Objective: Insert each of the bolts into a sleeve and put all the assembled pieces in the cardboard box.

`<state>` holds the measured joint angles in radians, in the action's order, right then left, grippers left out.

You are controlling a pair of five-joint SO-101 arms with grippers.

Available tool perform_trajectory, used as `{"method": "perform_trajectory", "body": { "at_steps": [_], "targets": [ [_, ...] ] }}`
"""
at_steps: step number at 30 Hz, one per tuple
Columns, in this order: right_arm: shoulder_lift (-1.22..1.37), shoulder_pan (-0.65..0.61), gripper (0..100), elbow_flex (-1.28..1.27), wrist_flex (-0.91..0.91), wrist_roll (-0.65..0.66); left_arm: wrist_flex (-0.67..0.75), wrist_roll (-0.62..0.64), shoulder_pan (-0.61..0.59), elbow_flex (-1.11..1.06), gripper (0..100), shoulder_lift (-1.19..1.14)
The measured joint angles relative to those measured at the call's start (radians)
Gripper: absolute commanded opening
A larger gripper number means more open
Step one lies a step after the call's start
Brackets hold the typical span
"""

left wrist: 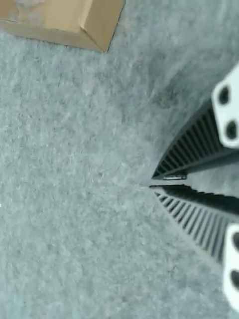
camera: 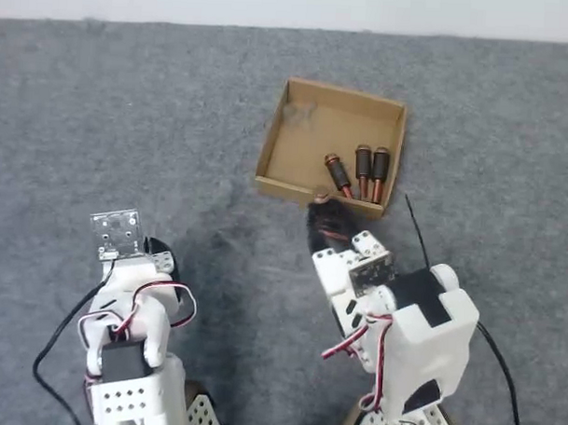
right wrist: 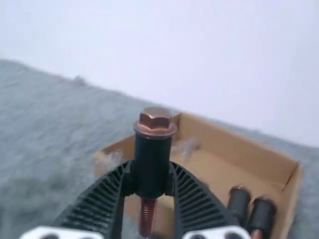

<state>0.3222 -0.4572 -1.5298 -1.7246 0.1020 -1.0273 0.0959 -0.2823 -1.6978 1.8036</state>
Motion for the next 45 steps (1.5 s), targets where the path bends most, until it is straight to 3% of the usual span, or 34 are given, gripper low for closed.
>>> {"method": "perform_trajectory", "body": {
  "at_steps": [12, 19, 25, 32, 39, 45],
  "targets": [
    [-0.152, 0.083, 0.7, 0.181, 0.006, 0.011, 0.0, 0.0, -0.003, 0.0, 1, 0.0],
    [-0.169, 0.081, 0.9, 0.302, 0.209, 0.222, 0.0, 0.0, -0.003, 0.0, 1, 0.0],
    [-0.169, 0.081, 0.7, 0.419, 0.373, 0.278, 0.0, -0.002, -0.003, 0.0, 1, 0.0],
    [-0.169, 0.081, 0.7, 0.612, 0.746, 0.279, 0.0, -0.002, -0.003, 0.0, 1, 0.0],
    [-0.169, 0.083, 0.7, 0.839, 1.277, 0.273, 0.0, -0.002, -0.003, 0.0, 1, 0.0],
    [-0.167, 0.098, 0.8, 1.089, 1.792, 0.054, 0.0, -0.002, -0.003, 0.0, 1, 0.0]
  ]
}}
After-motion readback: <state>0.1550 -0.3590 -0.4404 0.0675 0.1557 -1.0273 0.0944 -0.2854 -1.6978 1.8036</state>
